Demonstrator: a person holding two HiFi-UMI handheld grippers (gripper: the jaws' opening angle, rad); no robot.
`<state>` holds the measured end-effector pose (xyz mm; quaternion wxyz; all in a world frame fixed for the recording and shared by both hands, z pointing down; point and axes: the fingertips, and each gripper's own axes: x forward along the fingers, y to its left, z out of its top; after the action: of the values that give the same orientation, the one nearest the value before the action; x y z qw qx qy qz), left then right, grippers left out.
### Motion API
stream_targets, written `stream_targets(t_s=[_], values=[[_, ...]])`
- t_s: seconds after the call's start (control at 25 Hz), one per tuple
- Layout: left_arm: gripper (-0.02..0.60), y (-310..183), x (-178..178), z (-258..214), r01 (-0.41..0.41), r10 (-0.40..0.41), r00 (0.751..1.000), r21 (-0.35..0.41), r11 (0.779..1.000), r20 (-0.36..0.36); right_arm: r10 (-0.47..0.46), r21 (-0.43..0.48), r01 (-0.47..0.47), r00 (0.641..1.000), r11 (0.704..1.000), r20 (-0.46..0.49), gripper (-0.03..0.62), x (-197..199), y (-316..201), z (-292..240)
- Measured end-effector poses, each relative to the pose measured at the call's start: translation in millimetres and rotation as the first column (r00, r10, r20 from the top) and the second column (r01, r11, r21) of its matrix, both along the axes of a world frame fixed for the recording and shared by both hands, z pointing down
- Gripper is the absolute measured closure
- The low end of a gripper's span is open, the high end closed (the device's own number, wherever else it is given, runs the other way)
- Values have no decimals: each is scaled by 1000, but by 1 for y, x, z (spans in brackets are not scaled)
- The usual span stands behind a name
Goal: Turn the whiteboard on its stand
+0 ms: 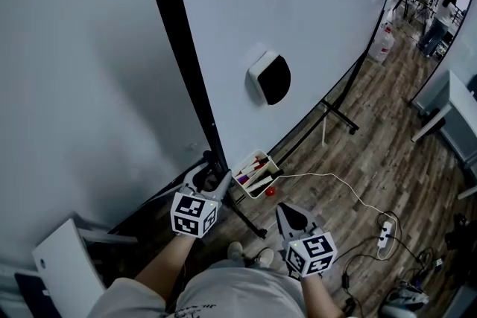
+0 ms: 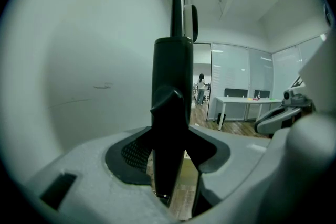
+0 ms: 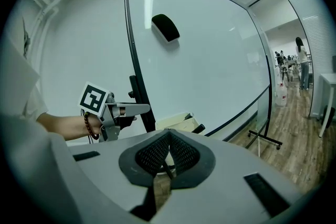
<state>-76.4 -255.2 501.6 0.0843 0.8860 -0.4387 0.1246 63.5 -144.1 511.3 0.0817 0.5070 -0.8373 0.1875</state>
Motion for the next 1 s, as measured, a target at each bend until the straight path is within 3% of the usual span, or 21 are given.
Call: stream_targets(t_s=[0.76,1.0], values=[[383,7,-6,-6,60,-60,998,5,998,-9,-45,3,45,999,999,8,588,-7,-5,-8],[382,12,-7,-6,60,-60,998,8,998,29,-44,8,44,999,999,8,588,-8,-2,-11]])
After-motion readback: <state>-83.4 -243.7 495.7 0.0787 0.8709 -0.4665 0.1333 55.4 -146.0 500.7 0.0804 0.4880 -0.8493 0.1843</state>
